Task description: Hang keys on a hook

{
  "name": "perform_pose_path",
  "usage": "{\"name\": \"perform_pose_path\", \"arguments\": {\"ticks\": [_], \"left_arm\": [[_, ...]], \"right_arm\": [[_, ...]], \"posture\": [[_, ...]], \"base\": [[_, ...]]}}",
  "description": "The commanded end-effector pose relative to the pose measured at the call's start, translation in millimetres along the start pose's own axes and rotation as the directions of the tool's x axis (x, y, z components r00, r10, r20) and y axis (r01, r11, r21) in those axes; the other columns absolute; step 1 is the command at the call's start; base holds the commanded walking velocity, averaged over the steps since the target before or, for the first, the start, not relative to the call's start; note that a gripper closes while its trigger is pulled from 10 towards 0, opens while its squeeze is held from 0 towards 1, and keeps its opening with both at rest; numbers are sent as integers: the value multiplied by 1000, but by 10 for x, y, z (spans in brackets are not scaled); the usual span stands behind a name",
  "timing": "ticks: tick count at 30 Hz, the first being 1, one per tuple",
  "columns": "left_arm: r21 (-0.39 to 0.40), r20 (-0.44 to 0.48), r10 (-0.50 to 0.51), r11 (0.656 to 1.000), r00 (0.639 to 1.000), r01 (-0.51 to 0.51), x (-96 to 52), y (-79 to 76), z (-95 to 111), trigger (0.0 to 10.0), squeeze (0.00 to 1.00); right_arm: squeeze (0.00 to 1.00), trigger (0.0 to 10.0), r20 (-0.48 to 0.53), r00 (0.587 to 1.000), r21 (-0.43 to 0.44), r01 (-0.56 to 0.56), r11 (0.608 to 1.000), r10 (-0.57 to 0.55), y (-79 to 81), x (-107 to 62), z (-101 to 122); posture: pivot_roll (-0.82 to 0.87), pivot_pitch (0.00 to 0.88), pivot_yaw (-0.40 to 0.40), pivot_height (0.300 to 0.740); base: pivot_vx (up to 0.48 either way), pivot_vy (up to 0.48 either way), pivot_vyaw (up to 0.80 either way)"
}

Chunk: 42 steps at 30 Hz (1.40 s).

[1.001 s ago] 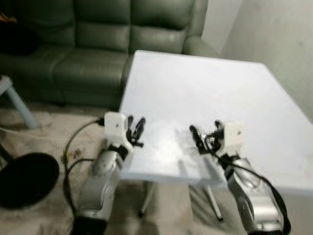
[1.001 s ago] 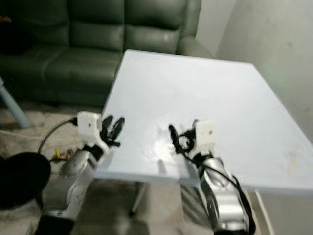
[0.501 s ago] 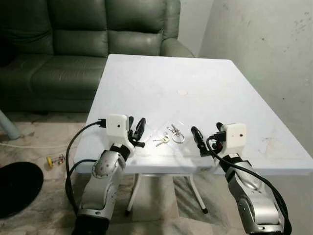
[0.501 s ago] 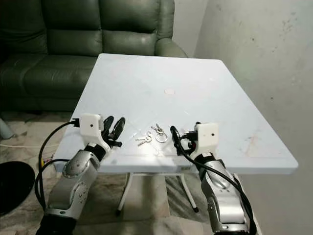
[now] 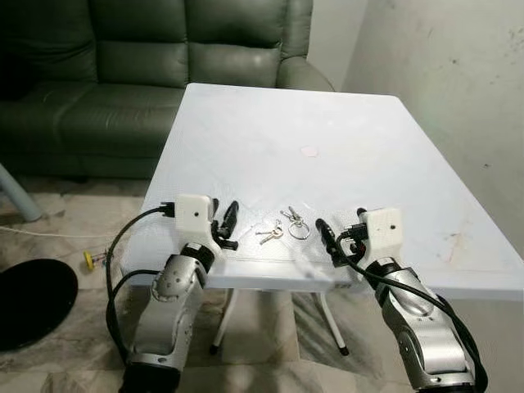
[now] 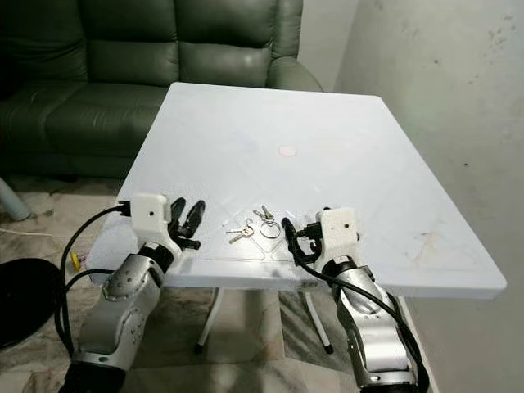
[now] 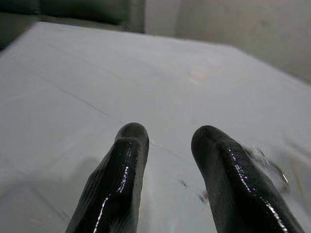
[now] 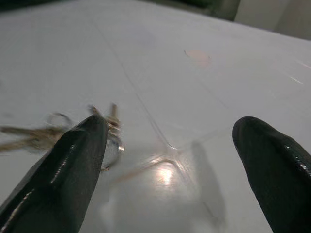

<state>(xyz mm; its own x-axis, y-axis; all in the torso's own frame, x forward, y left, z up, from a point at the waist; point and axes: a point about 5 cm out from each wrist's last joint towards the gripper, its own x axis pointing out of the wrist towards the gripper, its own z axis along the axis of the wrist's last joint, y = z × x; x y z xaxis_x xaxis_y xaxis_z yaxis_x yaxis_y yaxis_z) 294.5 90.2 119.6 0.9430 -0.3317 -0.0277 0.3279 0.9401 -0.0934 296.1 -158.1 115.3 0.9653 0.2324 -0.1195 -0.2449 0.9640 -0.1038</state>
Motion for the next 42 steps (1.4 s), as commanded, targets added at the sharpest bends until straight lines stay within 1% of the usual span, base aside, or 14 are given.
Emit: {"name": "perform_pose_path", "arguments": {"ticks": [1,5,12,14,17,21,28,29,32,35,36,37,39,42], "left_arm": [[15,-4,-41,999,999,41,-14,-115,-9,10000,0],[-28,-14,-91,995,996,91,-83,-295,-44,10000,0],[-48,-10,-109,993,994,109,-156,-394,-46,10000,0],[-57,-9,-118,991,993,118,-189,-424,-39,10000,0],[-63,-9,-121,991,993,120,-240,-444,-26,10000,0],[-68,-6,-104,992,995,103,-254,-420,-7,10000,0],[-73,-3,-93,993,996,92,-277,-399,43,10000,0],[-73,-3,-93,993,996,93,-279,-398,45,10000,0],[-78,-4,-93,993,996,92,-288,-396,51,10000,0],[-80,-7,-92,993,996,92,-290,-397,53,10000,0],[-83,-9,-95,992,995,94,-295,-399,54,10000,0],[-83,-9,-95,992,995,94,-295,-399,54,10000,0],[-84,-10,-97,992,995,96,-300,-403,62,10000,0],[-85,-10,-98,992,995,97,-300,-404,67,10000,0]], "right_arm": [[0,10000,-34,999,-18,16,1000,-17,-42,33,-5],[0,10000,-48,999,-76,20,997,-23,-75,127,55],[0,10000,-63,998,-104,-20,994,14,-13,216,89],[0,10000,-76,996,-94,-49,994,42,39,266,100],[0,10000,-63,993,-59,-108,992,105,152,354,157],[0,10000,-51,990,-55,-135,989,133,198,403,193],[0,10000,-29,978,6,-207,978,207,345,546,288],[0,10000,-32,976,13,-213,977,213,363,559,292],[0,10000,-49,973,89,-222,971,227,427,613,309],[0,10000,-54,971,104,-226,969,232,447,630,311],[0,10000,-59,967,140,-237,961,247,486,646,313],[0,10000,-59,967,140,-237,961,247,486,646,313],[0,10000,-74,965,187,-236,954,253,519,671,313],[0,10000,-85,963,191,-235,953,254,533,688,299]], "posture": [[82,49,-103,740],[92,74,-130,740],[106,96,-153,740],[117,110,-167,740],[129,121,-178,740],[138,132,-185,740],[148,142,-184,740],[148,142,-184,740],[150,148,-182,740],[150,148,-182,740],[149,153,-181,740],[149,153,-181,740],[149,153,-181,740],[150,154,-180,740]], "base": [[0,0,0],[0,0,0],[0,0,0],[0,0,0],[0,0,0],[0,0,0],[0,0,0],[0,0,0],[0,0,0],[0,0,0],[0,0,0],[0,0,0],[0,0,0],[0,0,0]]}}
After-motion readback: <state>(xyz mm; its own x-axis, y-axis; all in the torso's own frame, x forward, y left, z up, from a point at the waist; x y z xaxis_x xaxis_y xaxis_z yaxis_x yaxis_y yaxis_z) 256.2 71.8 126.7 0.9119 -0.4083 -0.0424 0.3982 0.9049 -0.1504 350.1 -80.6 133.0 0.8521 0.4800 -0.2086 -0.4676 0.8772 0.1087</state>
